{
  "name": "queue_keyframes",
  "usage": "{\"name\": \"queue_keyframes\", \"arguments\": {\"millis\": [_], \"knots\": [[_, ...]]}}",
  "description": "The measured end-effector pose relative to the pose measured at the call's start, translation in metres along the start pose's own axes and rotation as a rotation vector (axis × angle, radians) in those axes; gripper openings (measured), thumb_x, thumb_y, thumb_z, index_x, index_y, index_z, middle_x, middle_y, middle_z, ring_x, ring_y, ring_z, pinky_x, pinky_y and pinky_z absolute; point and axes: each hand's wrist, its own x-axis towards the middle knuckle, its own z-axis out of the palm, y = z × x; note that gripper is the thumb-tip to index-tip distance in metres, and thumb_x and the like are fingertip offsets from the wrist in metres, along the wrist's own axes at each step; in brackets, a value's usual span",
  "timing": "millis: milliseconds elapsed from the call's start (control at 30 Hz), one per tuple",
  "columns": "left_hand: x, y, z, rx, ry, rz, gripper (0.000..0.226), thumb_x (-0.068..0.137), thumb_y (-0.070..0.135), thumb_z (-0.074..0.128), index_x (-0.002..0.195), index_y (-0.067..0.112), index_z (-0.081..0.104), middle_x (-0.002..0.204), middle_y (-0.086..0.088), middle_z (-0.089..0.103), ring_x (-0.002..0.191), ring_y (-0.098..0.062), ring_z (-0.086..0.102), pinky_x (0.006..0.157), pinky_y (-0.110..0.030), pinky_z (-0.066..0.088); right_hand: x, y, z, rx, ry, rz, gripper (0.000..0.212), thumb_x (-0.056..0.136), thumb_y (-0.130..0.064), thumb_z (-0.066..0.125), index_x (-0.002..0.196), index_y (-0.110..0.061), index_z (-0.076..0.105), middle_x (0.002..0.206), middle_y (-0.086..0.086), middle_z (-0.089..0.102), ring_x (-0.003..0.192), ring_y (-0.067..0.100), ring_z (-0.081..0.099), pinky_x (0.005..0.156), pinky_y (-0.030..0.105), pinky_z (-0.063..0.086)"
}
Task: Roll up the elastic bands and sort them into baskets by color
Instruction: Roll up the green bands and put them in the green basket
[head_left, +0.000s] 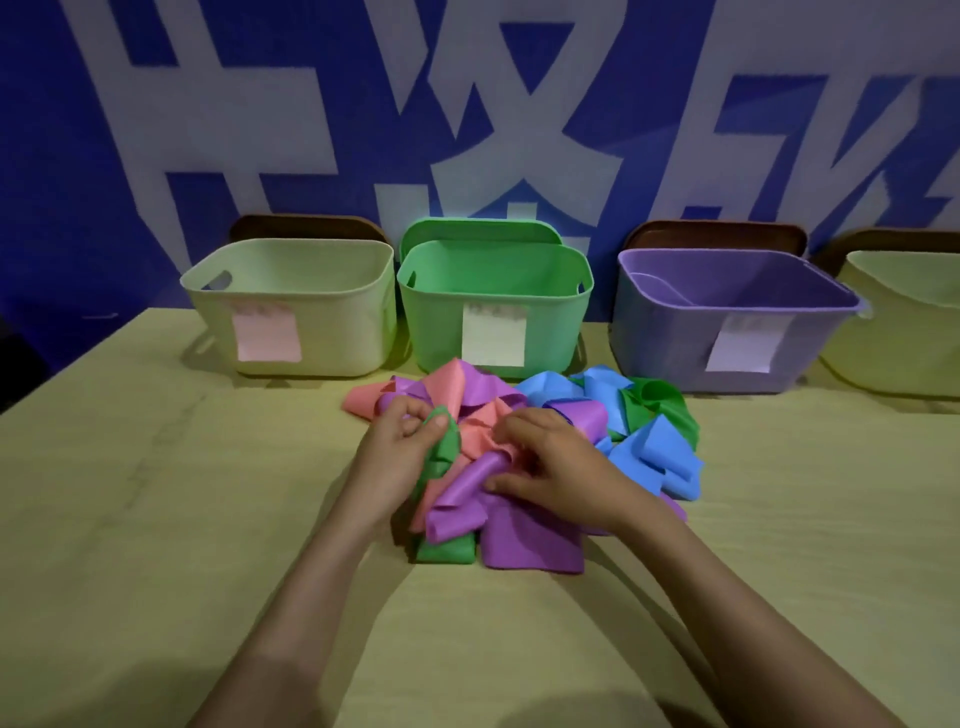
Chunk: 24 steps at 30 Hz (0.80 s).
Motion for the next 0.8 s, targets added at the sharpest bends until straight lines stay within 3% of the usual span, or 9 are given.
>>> {"name": "queue_keyframes", "arguments": {"millis": [67,133,233,333,433,567,633,700,800], "knots": [[-0.007,0.019,-0.001,-0.065,0.014,0.029,0.015,0.093,0.014,0.056,0.080,0.017,0.050,0.078,-0.003,0.060,0.071,-0.017,0.055,0.065,-0.028,0.040,-0.008,-0.012,-0.010,0.124,0.056,0.071,0.017,0.082,-0.024,0.070,0.087,-0.018,0.055,0.079,-0.002,0.055,0.073,0.011,0.048,0.068,0.024,0.040],[-0.014,0.037,-0.003,0.016,0.007,0.058,0.011,0.097,0.025,0.049,0.088,0.018,0.050,0.091,-0.003,0.060,0.077,-0.016,0.055,0.067,-0.029,0.041,-0.015,-0.017,-0.019,0.278,0.161,0.187,0.024,0.084,-0.015,0.068,0.077,-0.023,0.046,0.066,-0.007,0.047,0.058,0.002,0.043,0.056,0.016,0.035],[-0.017,0.056,-0.006,0.119,-0.044,0.039,0.018,0.099,0.033,0.043,0.105,0.016,0.047,0.104,-0.001,0.055,0.079,-0.009,0.052,0.069,-0.026,0.044,-0.019,-0.012,-0.034,0.591,0.382,0.343,0.024,0.084,-0.006,0.066,0.076,-0.019,0.048,0.069,-0.001,0.050,0.064,0.008,0.047,0.060,0.024,0.039],[-0.017,0.068,-0.011,0.130,-0.203,-0.003,0.033,0.088,0.026,0.065,0.112,0.016,0.046,0.112,-0.007,0.057,0.092,-0.018,0.059,0.071,-0.031,0.053,-0.015,-0.003,-0.053,0.750,0.525,0.431,0.022,0.086,-0.001,0.062,0.079,-0.018,0.051,0.076,0.003,0.057,0.070,0.014,0.051,0.061,0.026,0.040],[-0.019,0.079,-0.007,0.084,-0.297,0.082,0.030,0.088,0.005,0.062,0.117,0.010,0.054,0.108,-0.009,0.061,0.086,-0.015,0.059,0.071,-0.022,0.051,-0.009,0.002,-0.067,0.706,0.578,0.497,0.020,0.086,0.000,0.060,0.083,-0.017,0.049,0.082,0.008,0.056,0.073,0.016,0.051,0.062,0.028,0.041],[-0.010,0.102,-0.003,-0.130,-0.052,0.214,0.008,0.095,0.008,0.052,0.100,0.013,0.056,0.073,-0.002,0.055,0.060,-0.010,0.050,0.052,-0.016,0.041,0.003,0.006,-0.083,0.874,0.597,0.503,0.013,0.089,-0.005,0.057,0.099,0.001,0.052,0.086,0.018,0.061,0.071,0.026,0.059,0.061,0.032,0.047],[-0.001,0.114,-0.005,-0.231,0.028,0.224,0.007,0.095,0.010,0.053,0.092,0.015,0.057,0.073,-0.002,0.058,0.060,-0.011,0.053,0.057,-0.023,0.044,0.007,0.007,-0.087,0.880,0.615,0.557,0.012,0.090,-0.005,0.054,0.099,0.002,0.052,0.078,0.017,0.057,0.061,0.022,0.054,0.055,0.029,0.042],[0.004,0.124,-0.004,-0.233,0.033,0.274,0.014,0.095,0.009,0.053,0.085,0.018,0.057,0.076,-0.001,0.059,0.064,-0.011,0.056,0.064,-0.028,0.047,0.007,0.011,-0.087,0.656,0.535,0.635,0.010,0.092,-0.008,0.053,0.082,-0.006,0.053,0.070,0.010,0.052,0.057,0.016,0.047,0.052,0.027,0.037],[0.008,0.133,0.001,-0.335,-0.082,0.287,0.011,0.095,0.007,0.052,0.089,0.014,0.058,0.073,-0.004,0.060,0.053,-0.008,0.060,0.053,-0.025,0.053,0.002,0.012,-0.088,0.229,0.091,0.707,0.013,0.094,-0.022,0.053,0.089,-0.012,0.061,0.081,0.006,0.058,0.065,0.013,0.053,0.057,0.023,0.041]]}}
